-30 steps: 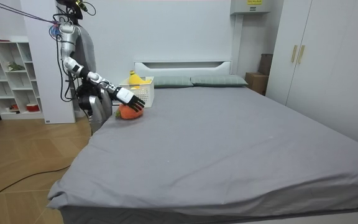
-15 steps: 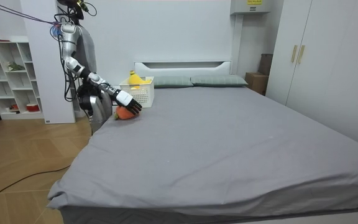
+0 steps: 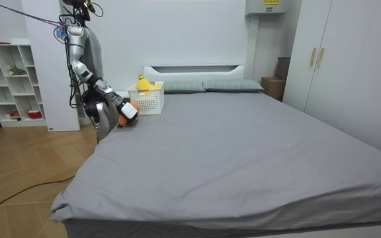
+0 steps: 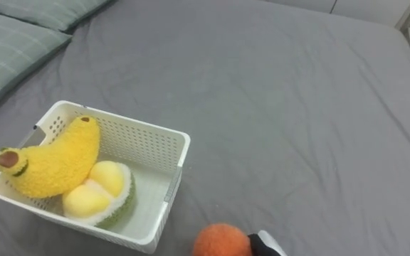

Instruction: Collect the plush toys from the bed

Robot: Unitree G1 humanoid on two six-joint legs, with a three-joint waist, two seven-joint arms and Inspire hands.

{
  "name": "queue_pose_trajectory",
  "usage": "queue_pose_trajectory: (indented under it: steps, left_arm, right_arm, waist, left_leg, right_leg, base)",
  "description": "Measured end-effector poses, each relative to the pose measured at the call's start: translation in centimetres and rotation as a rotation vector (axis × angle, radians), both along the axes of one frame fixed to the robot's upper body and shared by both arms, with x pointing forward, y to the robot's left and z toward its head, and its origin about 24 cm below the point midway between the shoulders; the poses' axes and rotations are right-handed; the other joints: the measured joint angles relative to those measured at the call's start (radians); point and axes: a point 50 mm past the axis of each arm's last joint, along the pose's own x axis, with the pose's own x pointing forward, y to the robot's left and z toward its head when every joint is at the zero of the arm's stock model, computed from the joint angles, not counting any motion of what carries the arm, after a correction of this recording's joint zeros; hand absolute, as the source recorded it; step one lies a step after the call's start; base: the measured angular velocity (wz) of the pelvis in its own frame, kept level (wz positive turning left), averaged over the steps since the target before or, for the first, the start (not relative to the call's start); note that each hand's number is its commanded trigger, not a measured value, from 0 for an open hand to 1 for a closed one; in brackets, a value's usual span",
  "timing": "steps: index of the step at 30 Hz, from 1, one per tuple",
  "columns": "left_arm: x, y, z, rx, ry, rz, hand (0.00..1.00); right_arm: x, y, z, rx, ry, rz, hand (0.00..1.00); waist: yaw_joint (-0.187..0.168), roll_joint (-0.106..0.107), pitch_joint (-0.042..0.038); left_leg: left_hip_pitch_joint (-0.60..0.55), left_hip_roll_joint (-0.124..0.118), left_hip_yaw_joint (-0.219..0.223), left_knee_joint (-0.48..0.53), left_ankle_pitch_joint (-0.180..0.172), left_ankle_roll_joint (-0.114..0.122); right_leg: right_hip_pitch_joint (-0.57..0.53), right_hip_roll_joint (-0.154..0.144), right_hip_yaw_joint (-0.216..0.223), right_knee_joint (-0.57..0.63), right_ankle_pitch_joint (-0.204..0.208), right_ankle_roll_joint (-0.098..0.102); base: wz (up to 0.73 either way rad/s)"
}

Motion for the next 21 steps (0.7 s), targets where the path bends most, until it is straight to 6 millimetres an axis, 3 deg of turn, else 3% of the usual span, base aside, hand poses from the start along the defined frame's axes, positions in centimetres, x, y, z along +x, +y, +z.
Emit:
queue_pose_trajectory:
  steps: [10,12,15,17,21]
  left_arm:
    - [0.6,0.2,0.5,0.005,-0.05,0.004,0.0]
    - [0.5,0.4,0.5,0.005,-0.05,0.013,0.0]
    - [0.0,1.2,0.6,0.019,-0.049,0.065,0.0]
    - [-0.3,1.7,0.7,0.036,-0.048,0.081,0.0]
    - [-0.4,1.9,0.8,0.06,-0.051,0.085,0.0]
  right_arm:
    - [1.2,0.0,1.0,-0.002,-0.075,-0.003,1.0]
    - [2.2,-0.4,1.8,-0.014,-0.121,-0.014,1.0]
    - [4.4,-1.5,4.4,-0.026,-0.268,-0.057,1.0]
    - [6.3,-2.3,7.5,-0.032,-0.428,-0.078,1.0]
    - [9.1,-2.6,11.3,-0.023,-0.628,-0.121,1.0]
  waist:
    - [0.014,-0.006,-0.0017]
    - [0.012,-0.005,0.0056]
    - [0.012,-0.009,0.0088]
    - [0.003,-0.019,0.0093]
    - [-0.008,-0.035,0.0122]
  left_leg:
    - [0.007,0.0,0.003,0.0,0.0,0.0]
    - [0.02,0.0,0.005,-0.002,0.0,0.0]
    - [0.035,0.001,0.016,-0.01,0.0,0.001]
    - [0.035,0.001,0.017,-0.01,0.0,0.0]
    - [0.034,0.002,0.019,-0.01,0.0,0.0]
  right_leg:
    - [0.004,-0.001,0.001,0.001,0.0,0.0]
    - [0.016,-0.001,0.003,0.001,-0.001,0.001]
    - [0.022,0.0,0.014,0.001,-0.001,0.002]
    - [0.022,0.0,0.016,0.001,-0.001,0.002]
    - [0.021,0.001,0.018,0.002,-0.001,0.002]
  base:
    - [0.0]
    - [-0.03]
    - [-0.12]
    - [0.0]
    - [0.0]
